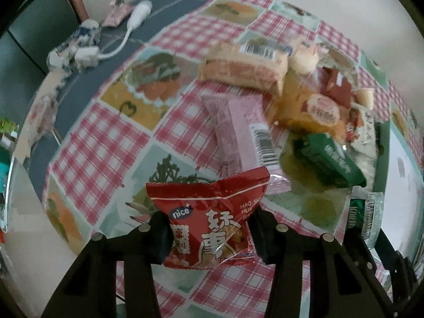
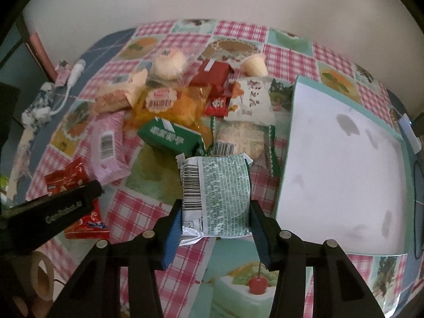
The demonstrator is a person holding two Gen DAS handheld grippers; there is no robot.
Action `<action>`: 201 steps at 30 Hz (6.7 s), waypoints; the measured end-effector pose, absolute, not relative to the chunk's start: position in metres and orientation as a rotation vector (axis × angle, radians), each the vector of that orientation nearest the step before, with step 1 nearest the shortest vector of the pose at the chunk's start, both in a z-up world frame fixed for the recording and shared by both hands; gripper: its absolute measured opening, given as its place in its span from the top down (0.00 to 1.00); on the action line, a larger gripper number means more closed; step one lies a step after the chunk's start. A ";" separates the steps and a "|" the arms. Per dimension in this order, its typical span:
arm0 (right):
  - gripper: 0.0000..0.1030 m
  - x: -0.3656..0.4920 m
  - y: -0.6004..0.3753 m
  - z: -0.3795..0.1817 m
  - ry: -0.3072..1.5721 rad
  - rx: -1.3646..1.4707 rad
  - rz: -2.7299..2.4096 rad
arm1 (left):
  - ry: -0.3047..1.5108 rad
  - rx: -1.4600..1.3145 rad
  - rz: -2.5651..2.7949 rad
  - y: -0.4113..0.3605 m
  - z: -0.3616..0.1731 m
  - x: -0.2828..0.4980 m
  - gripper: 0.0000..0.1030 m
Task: Organize snacks
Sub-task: 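Carry red bag with left tool while right tool carries green-white packet to tray, then open the left tool over the tray while the right tool releases the green-white packet inside, then move left tool to pink wrapped bar while right tool reaches green biscuit box, then grasp pink wrapped bar with left tool while right tool grasps green biscuit box, then release pink bar in tray with left tool while right tool drops green box there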
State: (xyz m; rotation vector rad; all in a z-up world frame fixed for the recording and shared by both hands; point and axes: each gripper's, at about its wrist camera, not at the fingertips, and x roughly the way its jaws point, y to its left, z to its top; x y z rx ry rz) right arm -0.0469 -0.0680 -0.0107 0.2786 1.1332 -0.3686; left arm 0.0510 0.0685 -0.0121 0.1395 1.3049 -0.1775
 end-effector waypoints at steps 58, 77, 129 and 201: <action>0.35 -0.136 -0.305 -0.005 1.089 0.595 -0.909 | 1.148 0.469 -0.564 -0.181 0.023 -0.009 0.18; 0.13 -0.136 -0.204 0.023 1.074 0.506 -0.744 | 1.162 0.330 -0.261 -0.031 0.028 0.029 0.03; 0.24 0.034 -0.061 -0.030 1.146 0.256 -0.350 | 1.418 -0.016 -0.068 0.048 -0.038 0.140 0.03; 0.76 -0.131 -0.236 0.058 0.980 0.481 -0.658 | 1.236 0.226 -0.528 -0.093 0.039 0.011 0.60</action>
